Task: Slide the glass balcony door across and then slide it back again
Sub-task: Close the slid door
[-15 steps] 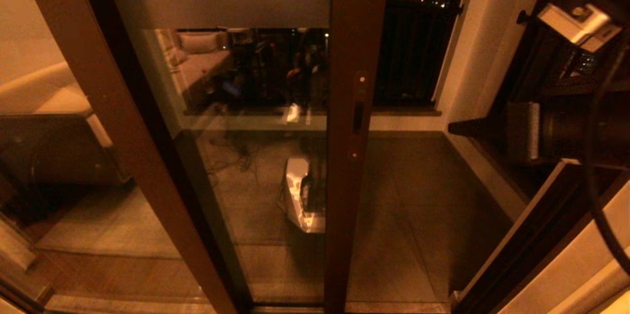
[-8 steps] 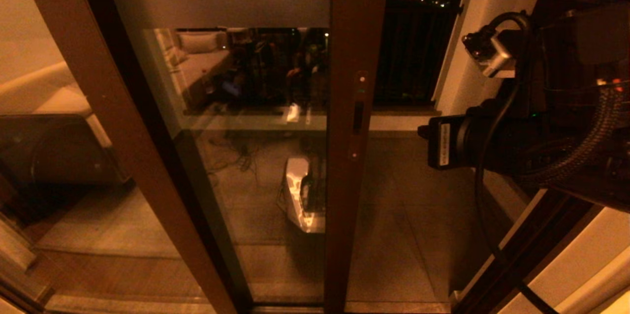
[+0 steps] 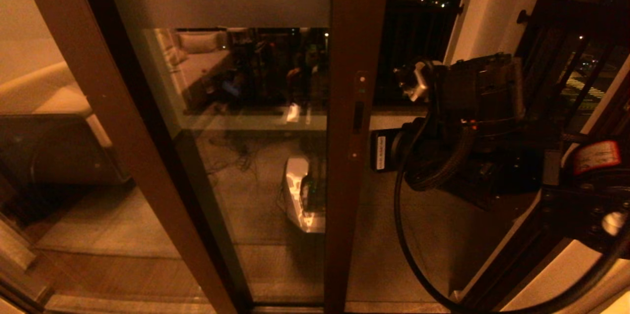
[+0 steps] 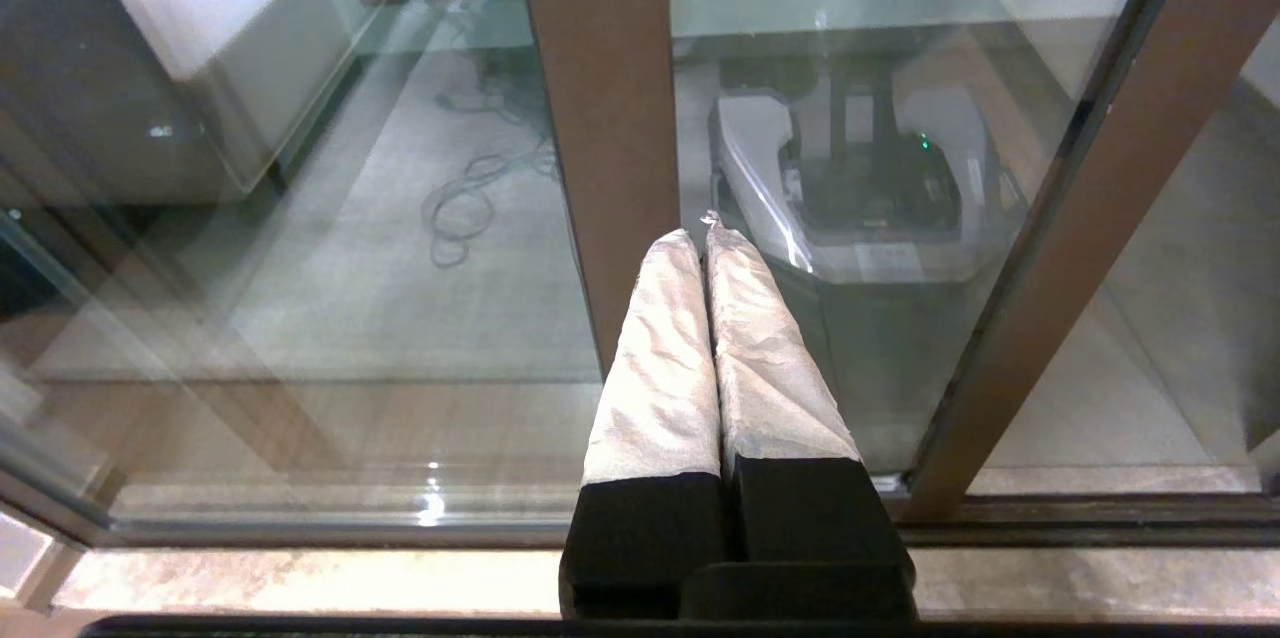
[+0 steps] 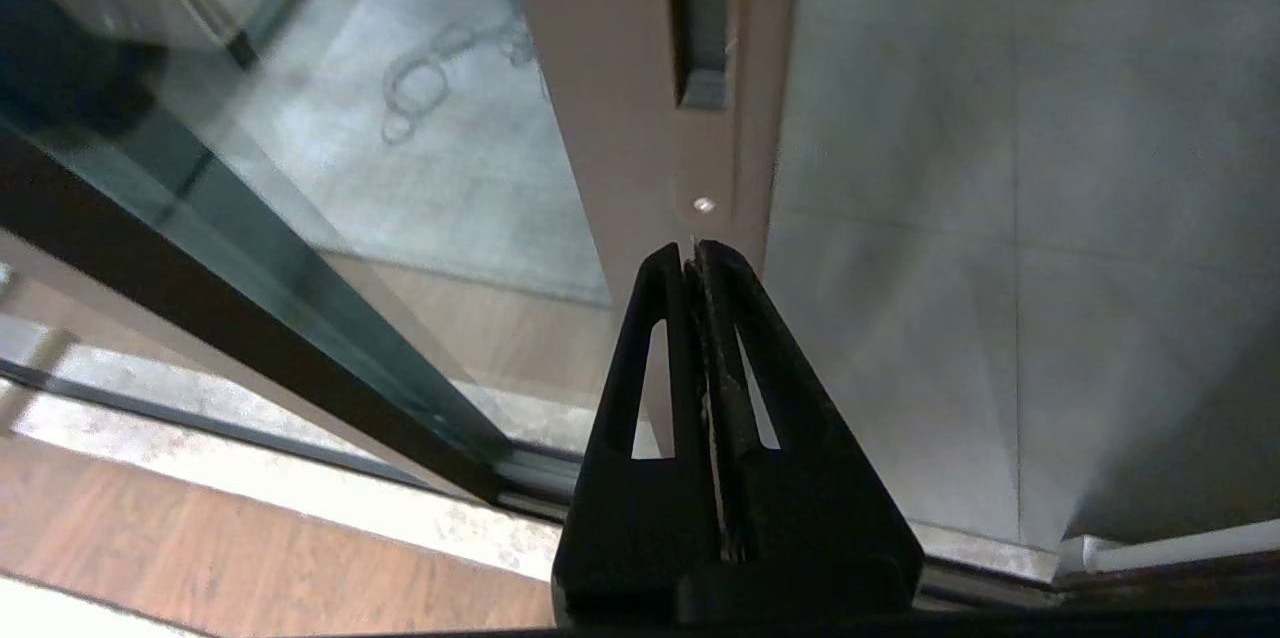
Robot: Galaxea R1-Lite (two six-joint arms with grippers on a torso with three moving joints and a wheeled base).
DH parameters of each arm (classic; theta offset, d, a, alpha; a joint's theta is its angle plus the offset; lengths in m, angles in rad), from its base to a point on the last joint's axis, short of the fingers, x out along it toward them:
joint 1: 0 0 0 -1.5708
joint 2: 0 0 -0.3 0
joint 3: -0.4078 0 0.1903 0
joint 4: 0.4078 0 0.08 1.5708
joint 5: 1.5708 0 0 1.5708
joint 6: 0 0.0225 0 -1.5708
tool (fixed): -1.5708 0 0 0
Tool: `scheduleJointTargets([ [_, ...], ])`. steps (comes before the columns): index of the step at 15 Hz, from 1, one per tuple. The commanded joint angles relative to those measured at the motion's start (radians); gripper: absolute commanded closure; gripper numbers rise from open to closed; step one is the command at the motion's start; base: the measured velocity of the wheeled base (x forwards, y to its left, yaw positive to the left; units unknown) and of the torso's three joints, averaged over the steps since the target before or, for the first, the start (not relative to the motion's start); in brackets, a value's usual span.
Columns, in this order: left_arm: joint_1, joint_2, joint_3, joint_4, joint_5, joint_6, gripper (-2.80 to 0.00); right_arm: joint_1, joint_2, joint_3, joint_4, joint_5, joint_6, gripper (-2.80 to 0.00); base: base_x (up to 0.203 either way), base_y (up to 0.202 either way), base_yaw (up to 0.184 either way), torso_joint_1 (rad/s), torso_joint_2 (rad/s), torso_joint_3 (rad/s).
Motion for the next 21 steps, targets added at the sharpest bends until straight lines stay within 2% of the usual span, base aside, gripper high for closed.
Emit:
scheduleJointTargets([
  [1,0.0,0.0,0.0,0.0,0.0,0.0,0.0,-0.004,0.08,-0.022,-0.032,-0.003,0.002,0.0,0.0,0.0,0.0,0.0,0.0,0.0],
  [7,0.0,0.0,0.0,0.0,0.0,0.0,0.0,-0.112,0.101,-0.123,-0.049,-0.001,-0.051,0.0,0.0,0.0,0.0,0.0,0.0,0.0],
  [11,0.0,0.0,0.0,0.0,0.0,0.0,0.0,-0.116,0.097,-0.116,-0.047,0.0,-0.058,0.0,0.0,0.0,0.0,0.0,0.0,0.0],
  [12,0.0,0.0,0.0,0.0,0.0,0.0,0.0,-0.116,0.101,-0.116,-0.047,0.001,-0.058,-2.8,0.0,0.0,0.0,0.0,0.0,0.0],
  [21,0.0,0.0,0.0,0.0,0.0,0.0,0.0,-0.114,0.164,-0.127,-0.075,0.003,-0.057,-2.8,0.0,0.0,0.0,0.0,0.0,0.0],
])
